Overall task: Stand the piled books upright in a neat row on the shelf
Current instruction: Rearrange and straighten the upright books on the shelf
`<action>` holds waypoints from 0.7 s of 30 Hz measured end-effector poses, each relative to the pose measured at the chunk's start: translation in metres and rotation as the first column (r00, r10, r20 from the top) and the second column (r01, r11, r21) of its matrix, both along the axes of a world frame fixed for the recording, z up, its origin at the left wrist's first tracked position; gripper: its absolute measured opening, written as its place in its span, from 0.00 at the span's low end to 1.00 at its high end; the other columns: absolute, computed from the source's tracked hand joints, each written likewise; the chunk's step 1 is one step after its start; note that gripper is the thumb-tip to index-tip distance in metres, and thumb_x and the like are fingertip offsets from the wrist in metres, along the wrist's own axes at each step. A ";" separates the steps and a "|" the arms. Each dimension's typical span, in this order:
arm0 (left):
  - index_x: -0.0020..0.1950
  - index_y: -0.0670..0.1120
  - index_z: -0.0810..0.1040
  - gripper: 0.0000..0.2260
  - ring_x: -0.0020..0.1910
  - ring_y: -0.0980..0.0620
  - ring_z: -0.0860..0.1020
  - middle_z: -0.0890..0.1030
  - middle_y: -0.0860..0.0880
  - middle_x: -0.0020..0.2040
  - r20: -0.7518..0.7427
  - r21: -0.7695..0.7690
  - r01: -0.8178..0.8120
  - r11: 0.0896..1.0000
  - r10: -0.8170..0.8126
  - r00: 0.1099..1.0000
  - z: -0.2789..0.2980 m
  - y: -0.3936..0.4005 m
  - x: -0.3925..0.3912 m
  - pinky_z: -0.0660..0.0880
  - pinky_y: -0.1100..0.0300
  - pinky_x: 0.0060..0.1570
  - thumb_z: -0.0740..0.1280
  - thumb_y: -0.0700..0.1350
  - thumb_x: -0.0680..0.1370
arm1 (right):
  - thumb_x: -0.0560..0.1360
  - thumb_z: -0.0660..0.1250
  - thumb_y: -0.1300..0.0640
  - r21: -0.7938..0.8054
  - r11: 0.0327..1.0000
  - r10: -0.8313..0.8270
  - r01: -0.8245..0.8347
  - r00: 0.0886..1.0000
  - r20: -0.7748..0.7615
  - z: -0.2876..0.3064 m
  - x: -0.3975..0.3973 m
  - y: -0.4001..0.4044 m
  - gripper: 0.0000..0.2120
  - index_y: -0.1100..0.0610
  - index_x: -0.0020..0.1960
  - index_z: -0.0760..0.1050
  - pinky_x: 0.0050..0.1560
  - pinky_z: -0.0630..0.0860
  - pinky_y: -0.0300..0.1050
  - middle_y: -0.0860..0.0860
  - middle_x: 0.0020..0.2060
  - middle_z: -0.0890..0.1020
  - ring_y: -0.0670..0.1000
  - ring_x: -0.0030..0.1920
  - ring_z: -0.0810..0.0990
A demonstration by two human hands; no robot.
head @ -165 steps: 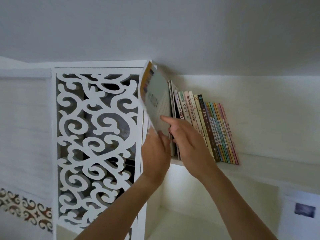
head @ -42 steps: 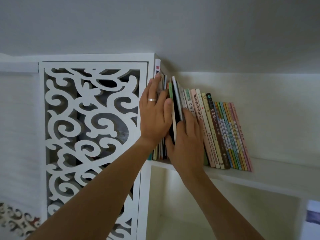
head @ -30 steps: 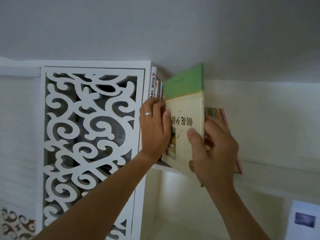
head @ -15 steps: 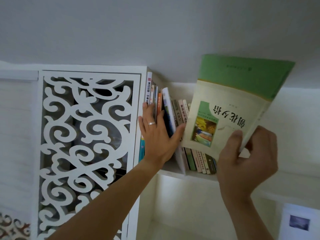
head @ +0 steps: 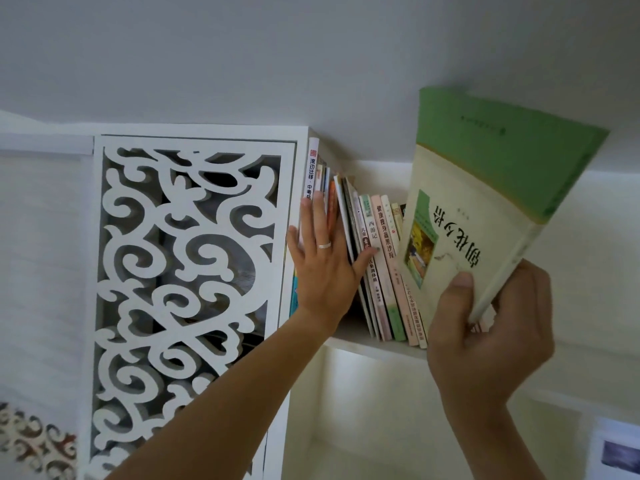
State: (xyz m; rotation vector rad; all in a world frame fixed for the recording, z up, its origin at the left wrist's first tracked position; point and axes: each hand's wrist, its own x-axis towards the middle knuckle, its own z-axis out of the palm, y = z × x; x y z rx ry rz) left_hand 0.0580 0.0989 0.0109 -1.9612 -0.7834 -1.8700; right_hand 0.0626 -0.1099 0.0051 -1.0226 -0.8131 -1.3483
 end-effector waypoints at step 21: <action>0.54 0.43 0.82 0.05 0.78 0.36 0.67 0.74 0.36 0.73 0.062 0.223 0.020 0.975 -0.035 0.997 -0.003 0.000 -0.007 0.64 0.35 0.74 0.67 0.40 0.82 | 0.71 0.76 0.69 -0.163 0.987 0.003 -0.009 0.999 -0.040 -0.030 0.002 0.027 0.05 0.70 0.45 0.83 0.40 0.69 0.28 0.60 0.33 0.84 0.51 0.32 0.79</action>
